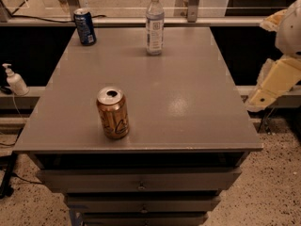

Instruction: Knock blue plastic bottle over

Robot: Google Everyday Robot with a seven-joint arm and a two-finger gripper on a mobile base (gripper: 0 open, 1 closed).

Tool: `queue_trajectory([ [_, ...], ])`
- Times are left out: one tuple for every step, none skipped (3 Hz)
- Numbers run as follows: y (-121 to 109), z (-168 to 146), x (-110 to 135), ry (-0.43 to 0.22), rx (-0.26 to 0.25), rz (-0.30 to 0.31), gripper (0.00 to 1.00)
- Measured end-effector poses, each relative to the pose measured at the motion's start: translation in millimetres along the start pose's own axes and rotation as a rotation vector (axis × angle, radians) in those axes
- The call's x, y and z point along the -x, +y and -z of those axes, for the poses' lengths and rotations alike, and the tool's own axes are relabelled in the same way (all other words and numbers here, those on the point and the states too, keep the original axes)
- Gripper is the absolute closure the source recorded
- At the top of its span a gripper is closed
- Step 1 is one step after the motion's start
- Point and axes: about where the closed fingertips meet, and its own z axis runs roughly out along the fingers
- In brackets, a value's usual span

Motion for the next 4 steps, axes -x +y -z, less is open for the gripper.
queue_trajectory([
  [-32.4,-39.1,3.5,-0.125,-0.054,-0.033,0.0],
  [-77.2,-83.9,19.7,-0.274,-0.091,-0.064,0.0],
  [-112.1,-123.3,38.7,-0.394,-0.073,-0.099,0.0],
  [-139.2,-159.4,52.3,-0.517,-0.021,-0.162,0.0],
])
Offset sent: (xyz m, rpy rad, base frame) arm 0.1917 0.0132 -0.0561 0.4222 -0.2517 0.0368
